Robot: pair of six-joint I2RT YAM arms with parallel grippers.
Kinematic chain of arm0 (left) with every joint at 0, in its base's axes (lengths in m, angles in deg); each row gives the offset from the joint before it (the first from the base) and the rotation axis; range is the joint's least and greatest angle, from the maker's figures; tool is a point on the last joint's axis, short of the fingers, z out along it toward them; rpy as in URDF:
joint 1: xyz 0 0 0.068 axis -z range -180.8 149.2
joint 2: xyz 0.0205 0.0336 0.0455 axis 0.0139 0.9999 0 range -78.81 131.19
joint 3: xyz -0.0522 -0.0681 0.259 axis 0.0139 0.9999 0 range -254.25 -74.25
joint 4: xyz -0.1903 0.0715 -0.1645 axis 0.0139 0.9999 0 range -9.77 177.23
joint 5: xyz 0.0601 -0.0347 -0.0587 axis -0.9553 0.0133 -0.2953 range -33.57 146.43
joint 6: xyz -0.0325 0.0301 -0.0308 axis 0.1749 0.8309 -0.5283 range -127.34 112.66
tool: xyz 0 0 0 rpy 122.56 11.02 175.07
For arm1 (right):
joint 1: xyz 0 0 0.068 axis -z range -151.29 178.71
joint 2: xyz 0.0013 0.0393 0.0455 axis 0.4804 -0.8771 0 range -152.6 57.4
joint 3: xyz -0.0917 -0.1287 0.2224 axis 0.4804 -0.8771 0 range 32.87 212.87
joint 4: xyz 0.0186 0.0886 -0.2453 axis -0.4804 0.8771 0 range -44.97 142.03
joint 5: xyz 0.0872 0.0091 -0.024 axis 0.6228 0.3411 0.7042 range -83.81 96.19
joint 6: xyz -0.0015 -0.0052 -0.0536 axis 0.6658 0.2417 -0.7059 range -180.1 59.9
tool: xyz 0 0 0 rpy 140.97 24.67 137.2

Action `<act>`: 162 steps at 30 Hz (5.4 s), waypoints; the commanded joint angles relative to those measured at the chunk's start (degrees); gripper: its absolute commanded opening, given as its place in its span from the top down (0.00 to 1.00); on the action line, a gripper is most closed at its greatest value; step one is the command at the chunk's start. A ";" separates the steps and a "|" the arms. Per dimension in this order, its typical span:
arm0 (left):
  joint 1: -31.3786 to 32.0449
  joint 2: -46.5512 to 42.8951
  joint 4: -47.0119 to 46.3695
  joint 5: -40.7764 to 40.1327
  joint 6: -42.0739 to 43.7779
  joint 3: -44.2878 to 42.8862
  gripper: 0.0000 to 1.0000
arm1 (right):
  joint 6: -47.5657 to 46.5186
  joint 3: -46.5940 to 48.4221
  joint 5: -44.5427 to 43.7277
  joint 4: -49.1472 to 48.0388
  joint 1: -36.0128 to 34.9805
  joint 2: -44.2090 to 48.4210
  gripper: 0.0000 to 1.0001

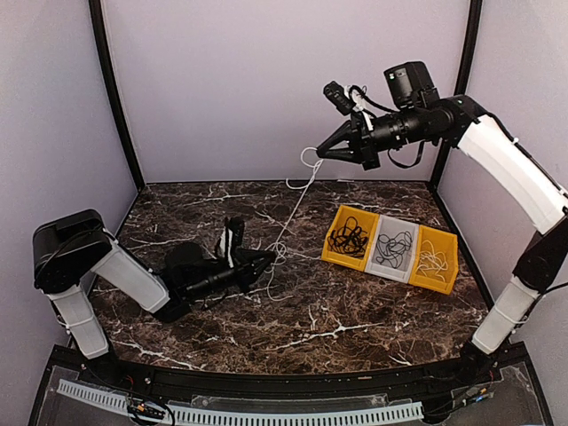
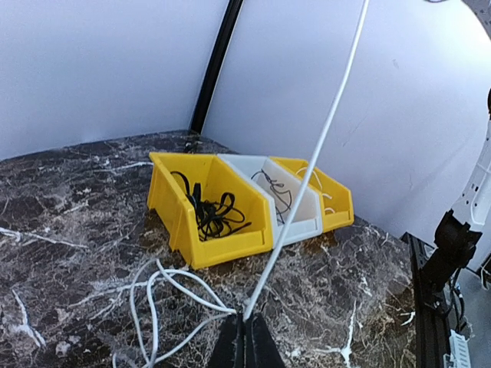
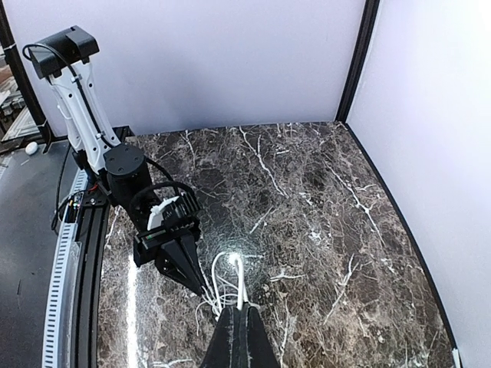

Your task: Untangle the cables

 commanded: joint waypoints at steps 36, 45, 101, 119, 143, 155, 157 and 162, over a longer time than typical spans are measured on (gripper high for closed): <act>-0.55 9.51 13.46 8.97 -1.66 -10.37 0.42 | 10.44 -7.84 11.09 -13.25 6.66 7.29 1.00; -0.55 20.52 22.31 4.59 -0.92 -22.33 0.49 | 10.69 -8.52 11.10 -13.28 6.66 7.91 1.00; -0.32 24.63 39.33 4.70 -0.03 -30.59 0.64 | 8.01 -1.28 7.53 -9.89 6.92 6.01 1.00; -0.41 22.01 37.69 0.99 1.36 -27.82 1.00 | 5.67 7.70 0.11 -9.76 11.31 8.35 1.00; -11.20 7.49 42.30 -2.09 -1.16 -5.76 1.00 | 19.79 2.63 -18.13 -29.53 50.74 14.22 1.00; -16.47 2.02 36.38 -4.97 -3.79 6.26 1.00 | 25.33 -2.72 -20.82 -32.77 57.75 15.42 1.00; -16.53 0.36 35.97 -3.95 -4.03 6.26 1.00 | 26.06 -4.53 -18.40 -33.61 57.97 16.16 1.00; -16.08 -4.41 34.80 4.77 -3.68 3.73 1.00 | 25.17 -9.83 -0.26 -31.10 56.23 16.12 1.00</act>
